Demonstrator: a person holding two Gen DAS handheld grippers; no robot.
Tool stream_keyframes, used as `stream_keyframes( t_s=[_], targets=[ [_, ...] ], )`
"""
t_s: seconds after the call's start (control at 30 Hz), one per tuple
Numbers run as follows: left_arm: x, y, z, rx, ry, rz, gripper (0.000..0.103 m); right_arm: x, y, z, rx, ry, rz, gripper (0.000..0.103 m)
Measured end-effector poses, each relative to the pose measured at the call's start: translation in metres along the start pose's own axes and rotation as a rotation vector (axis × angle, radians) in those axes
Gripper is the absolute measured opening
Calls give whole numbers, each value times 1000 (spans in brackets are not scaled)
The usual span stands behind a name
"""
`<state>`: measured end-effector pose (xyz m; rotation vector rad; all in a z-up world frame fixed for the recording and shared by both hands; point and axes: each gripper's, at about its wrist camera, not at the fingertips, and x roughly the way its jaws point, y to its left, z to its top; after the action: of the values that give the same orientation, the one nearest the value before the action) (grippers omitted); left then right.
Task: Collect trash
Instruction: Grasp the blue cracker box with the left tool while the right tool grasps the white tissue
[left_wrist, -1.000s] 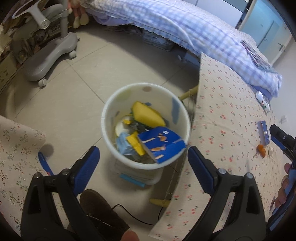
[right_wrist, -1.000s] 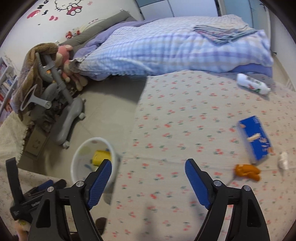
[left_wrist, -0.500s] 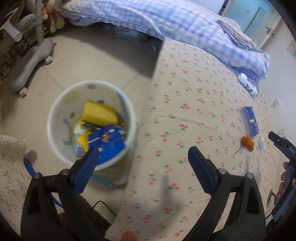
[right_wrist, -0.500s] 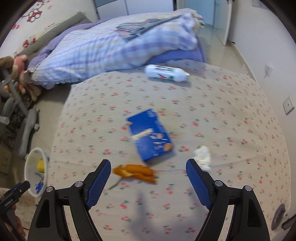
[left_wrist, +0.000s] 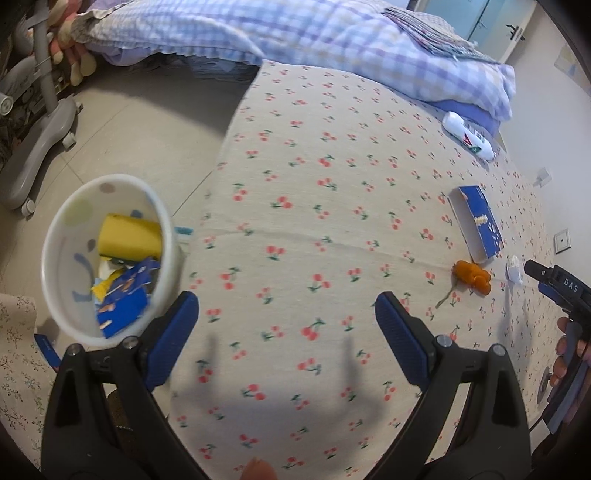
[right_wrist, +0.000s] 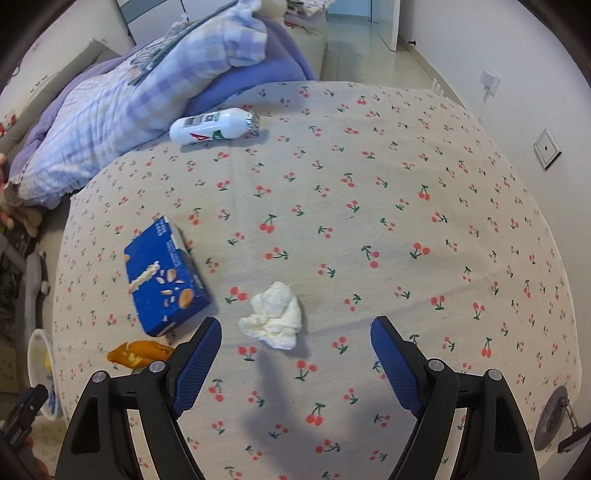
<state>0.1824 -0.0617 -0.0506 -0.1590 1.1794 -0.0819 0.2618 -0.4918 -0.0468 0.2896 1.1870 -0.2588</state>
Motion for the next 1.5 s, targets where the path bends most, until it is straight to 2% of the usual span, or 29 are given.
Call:
stream_keyframes(
  t_s=[0.07,0.1,0.17,0.23,0.37,0.4,0.43,0.5,0.6,0.7,0.77,0.93,1.13,1.27,1.37,1.4,1.47,1.5],
  targets=[
    [2,-7,0,5,0,-4,96,4,-5,0,16,13,28,77],
    [3,-11,1,9,0,-9,96,6,-7,0,27,21,42,69],
    [4,-17,1,12,-1,-17,96,11,-9,0,43,41,81,62],
    [6,-25,1,14,-2,-31,96,16,-7,-2,39,55,108,50],
    [9,-44,0,14,-3,-66,96,26,0,-2,12,73,143,37],
    [10,-52,-1,16,-7,-85,96,28,2,-2,-1,77,151,29],
    [11,-57,-2,17,-10,-98,96,29,5,-2,-16,80,156,18],
    [11,-71,-7,25,-13,-132,96,27,12,-1,-57,77,144,11],
    [11,-89,-9,42,-16,-173,91,13,17,1,-95,59,131,10],
    [13,-104,-2,60,-18,-176,90,-5,8,1,-86,41,154,10],
    [16,-114,5,52,-15,-178,88,-14,-6,2,-58,30,168,10],
    [33,-150,20,33,5,-198,76,-22,-44,-1,0,17,160,10],
    [53,-199,24,36,-2,-207,75,-28,-94,-2,54,8,152,10],
    [65,-222,24,44,0,-157,75,-28,-115,-5,78,11,158,10],
    [73,-232,24,57,-7,-82,75,-30,-124,-6,88,12,165,10],
    [74,-233,24,60,-7,-70,73,-31,-126,-7,90,12,168,10],
    [76,-233,25,63,-7,-49,64,-33,-127,-6,94,7,176,10],
    [76,-232,25,65,-10,-41,63,-34,-126,-6,93,5,178,10]
  ],
)
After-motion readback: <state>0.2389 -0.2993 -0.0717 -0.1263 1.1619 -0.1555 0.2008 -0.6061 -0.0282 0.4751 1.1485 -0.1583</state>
